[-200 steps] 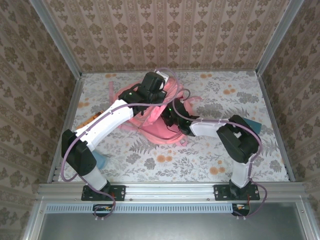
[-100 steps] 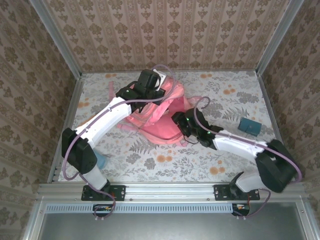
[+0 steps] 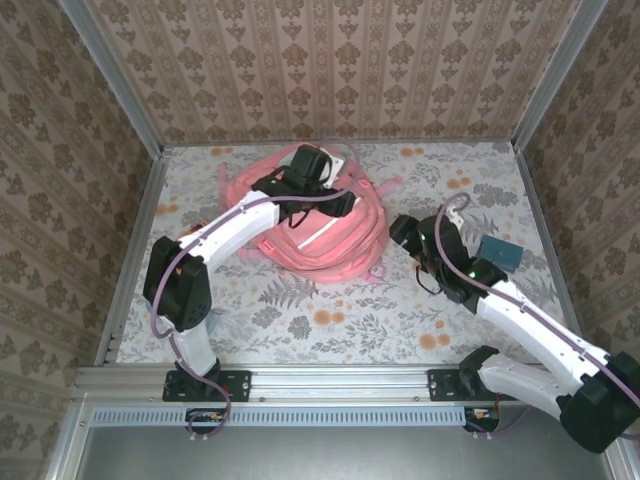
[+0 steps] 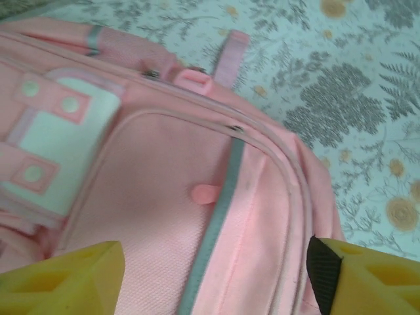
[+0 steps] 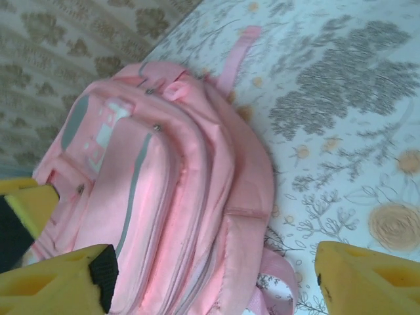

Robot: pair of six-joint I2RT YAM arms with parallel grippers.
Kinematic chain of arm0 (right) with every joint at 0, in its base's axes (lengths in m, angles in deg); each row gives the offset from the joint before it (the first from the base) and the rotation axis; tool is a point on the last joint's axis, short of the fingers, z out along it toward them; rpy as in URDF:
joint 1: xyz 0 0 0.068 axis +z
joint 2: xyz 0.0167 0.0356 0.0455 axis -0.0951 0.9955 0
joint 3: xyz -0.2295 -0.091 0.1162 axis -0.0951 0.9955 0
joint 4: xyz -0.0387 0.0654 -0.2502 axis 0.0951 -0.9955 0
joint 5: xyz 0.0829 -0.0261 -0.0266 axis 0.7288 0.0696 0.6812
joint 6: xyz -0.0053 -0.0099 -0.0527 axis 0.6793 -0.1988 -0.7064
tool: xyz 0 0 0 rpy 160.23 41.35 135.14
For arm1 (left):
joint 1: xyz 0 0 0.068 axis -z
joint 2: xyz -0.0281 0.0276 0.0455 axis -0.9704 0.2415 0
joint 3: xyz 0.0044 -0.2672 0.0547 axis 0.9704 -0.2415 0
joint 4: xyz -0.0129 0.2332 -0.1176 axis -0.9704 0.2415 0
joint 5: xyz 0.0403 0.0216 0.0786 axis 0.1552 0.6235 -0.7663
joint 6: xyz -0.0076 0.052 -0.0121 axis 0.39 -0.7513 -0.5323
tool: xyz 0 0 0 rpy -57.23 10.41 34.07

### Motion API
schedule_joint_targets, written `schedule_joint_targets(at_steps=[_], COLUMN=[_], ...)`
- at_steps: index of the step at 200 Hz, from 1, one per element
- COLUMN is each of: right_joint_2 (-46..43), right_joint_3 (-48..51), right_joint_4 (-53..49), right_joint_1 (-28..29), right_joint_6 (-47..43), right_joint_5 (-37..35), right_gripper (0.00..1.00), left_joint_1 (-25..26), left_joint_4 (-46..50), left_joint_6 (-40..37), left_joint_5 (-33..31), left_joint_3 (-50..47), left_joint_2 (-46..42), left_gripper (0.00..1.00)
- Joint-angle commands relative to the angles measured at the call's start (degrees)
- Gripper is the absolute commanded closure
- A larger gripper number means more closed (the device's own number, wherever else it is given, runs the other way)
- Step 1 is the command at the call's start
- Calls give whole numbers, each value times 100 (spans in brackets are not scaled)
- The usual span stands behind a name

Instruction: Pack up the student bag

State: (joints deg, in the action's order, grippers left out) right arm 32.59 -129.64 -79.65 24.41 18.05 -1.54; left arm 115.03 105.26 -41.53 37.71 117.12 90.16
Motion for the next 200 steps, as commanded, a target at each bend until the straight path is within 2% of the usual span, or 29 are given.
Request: schedule_joint_targets(at_steps=[1,26,49,92,120,137,167,200], right_joint_2=[631,1751,2887,4690,5533,5637,5311,4834], right_joint_3=[-726,-1594,-2476,-4006,-4633,-4443,-3570,-2655], right_joint_4=[-209,-393,-598,-1109,-1690,-1717,-1367,-1214], right_joint_1=[-14,-22,-105,-461,-521,-526,-561,-701], right_joint_6=[-1307,-1702,-1966,-2254,-2380,-2104,-1650,-1255], right_joint_5=[702,1182,1239,1363,1332,1214,919,704], right_gripper=[17,16,13,11,13,17,18,21], left_joint_1=[-439,-1108,-1677,-2168,-2317,-2327,-2299,-2180], left_joint_4=[-56,-21,-123,-274,-547,-673,-1036,-1190], left_joint_6=[973,1894,2416,2731,2611,2327,2026,1779], left_joint_5=[-374,-516,-545,-416,92,551,1475,2089], left_joint_3=[-525,-1391,-2095,-2578,-2431,-2147,-1631,-930], left_joint_2=[-496,-874,-1177,-1118,-673,-275,374,962], left_gripper=[21,20,20,14,14,15,20,20])
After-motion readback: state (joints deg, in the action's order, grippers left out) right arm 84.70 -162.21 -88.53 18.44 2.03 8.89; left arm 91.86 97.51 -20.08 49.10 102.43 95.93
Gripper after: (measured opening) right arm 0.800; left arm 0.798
